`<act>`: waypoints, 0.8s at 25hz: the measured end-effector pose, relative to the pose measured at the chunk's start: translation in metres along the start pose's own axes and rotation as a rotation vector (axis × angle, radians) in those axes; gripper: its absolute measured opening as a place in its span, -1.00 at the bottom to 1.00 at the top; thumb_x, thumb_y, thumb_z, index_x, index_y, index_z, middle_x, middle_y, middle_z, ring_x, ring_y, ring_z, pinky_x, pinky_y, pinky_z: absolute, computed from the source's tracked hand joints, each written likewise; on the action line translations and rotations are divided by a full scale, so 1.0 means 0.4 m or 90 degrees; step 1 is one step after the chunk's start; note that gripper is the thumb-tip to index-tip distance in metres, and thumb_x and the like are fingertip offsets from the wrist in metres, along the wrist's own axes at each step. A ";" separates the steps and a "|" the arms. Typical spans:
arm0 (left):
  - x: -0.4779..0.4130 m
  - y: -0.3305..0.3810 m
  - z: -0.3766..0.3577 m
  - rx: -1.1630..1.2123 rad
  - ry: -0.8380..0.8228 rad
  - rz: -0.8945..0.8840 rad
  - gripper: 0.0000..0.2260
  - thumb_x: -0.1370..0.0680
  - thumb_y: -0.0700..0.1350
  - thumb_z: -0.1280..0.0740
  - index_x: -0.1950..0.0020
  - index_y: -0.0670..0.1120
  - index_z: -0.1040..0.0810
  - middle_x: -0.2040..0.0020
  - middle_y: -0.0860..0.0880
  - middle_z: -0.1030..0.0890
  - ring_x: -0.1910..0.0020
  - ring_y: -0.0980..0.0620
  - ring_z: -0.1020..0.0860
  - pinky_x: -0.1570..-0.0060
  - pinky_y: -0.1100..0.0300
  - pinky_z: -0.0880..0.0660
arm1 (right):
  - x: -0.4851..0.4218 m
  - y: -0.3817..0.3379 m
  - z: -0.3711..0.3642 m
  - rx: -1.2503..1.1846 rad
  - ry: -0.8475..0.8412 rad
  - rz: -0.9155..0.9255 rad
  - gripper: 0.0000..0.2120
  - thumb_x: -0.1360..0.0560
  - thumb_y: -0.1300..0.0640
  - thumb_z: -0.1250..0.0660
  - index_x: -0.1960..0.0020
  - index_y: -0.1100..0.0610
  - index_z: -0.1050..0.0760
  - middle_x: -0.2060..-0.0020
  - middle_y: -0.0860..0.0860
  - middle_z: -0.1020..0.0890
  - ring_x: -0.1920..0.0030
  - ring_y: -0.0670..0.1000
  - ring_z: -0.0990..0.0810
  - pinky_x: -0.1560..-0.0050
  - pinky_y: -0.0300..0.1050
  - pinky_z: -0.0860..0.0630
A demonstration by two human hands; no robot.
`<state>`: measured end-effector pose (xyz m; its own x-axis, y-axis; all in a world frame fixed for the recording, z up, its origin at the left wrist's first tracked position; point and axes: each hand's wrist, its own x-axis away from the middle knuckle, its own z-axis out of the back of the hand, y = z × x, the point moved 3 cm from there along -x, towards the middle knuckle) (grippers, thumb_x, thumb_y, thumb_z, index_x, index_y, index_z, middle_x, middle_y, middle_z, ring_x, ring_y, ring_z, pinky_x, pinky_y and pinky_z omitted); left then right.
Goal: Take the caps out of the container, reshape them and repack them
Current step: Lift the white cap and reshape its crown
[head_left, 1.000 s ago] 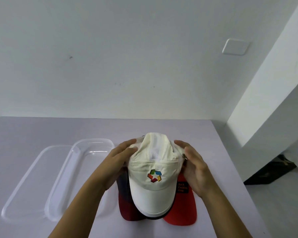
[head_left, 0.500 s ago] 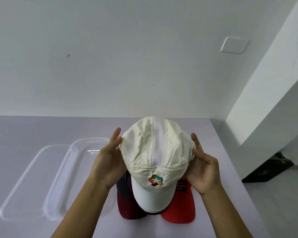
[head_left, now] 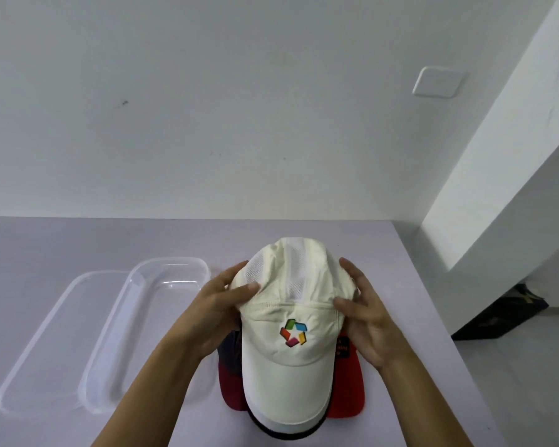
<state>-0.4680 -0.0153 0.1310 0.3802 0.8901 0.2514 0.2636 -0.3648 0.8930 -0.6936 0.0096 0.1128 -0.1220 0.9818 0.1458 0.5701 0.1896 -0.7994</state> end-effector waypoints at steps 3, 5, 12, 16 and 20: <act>0.007 -0.013 0.006 -0.124 0.071 0.030 -0.71 -0.46 -0.12 -0.39 -0.14 -0.21 -0.59 0.02 -0.15 -0.71 -0.02 -0.18 -0.65 0.16 0.11 -0.61 | 0.004 0.005 -0.002 0.092 -0.001 -0.025 -0.17 0.03 0.05 -0.69 -0.22 0.04 -0.51 -0.11 -0.01 -0.65 -0.12 0.01 -0.62 0.01 -0.16 -0.59; 0.008 -0.015 0.011 -0.138 0.084 0.032 -0.73 -0.51 -0.09 -0.33 -0.10 -0.23 -0.61 0.03 -0.17 -0.71 0.01 -0.16 -0.66 0.17 0.12 -0.62 | 0.006 0.004 0.002 0.114 0.010 -0.035 -0.19 0.02 -0.01 -0.68 -0.20 0.06 -0.54 -0.12 0.01 -0.65 -0.13 0.02 -0.62 0.02 -0.15 -0.60; 0.007 -0.003 -0.004 0.121 0.017 -0.043 -0.58 -0.34 0.09 -0.50 -0.09 -0.12 -0.65 -0.10 -0.21 -0.66 -0.06 -0.17 -0.64 0.01 -0.04 -0.61 | -0.006 0.006 0.003 0.204 0.100 -0.077 -0.40 -0.29 -0.19 -0.41 -0.28 -0.02 -0.43 -0.21 -0.03 -0.57 -0.21 0.00 -0.55 -0.20 -0.02 -0.50; 0.001 -0.010 -0.015 0.095 -0.002 -0.038 -0.67 -0.40 -0.02 -0.38 -0.10 -0.12 -0.65 -0.04 -0.18 -0.66 0.00 -0.13 -0.65 0.10 0.05 -0.61 | 0.000 0.001 -0.009 0.478 0.072 -0.109 -0.84 -0.53 -0.01 -0.25 -0.03 -0.06 -0.58 -0.01 -0.08 -0.66 -0.05 -0.09 -0.62 -0.07 -0.19 -0.54; -0.004 0.001 0.000 0.059 0.058 -0.062 -0.72 -0.43 -0.05 -0.29 -0.06 -0.14 -0.62 0.03 -0.16 -0.65 0.04 -0.14 -0.59 0.07 0.02 -0.51 | -0.015 0.006 0.020 0.670 0.201 0.022 -0.80 -0.52 -0.01 -0.29 0.26 -0.08 -0.58 0.03 0.09 -0.57 0.04 -0.02 -0.54 0.04 -0.22 -0.47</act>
<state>-0.4685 -0.0168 0.1309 0.2678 0.9420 0.2023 0.3768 -0.2957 0.8778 -0.6980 0.0040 0.1051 0.1802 0.9742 0.1361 -0.4271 0.2022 -0.8813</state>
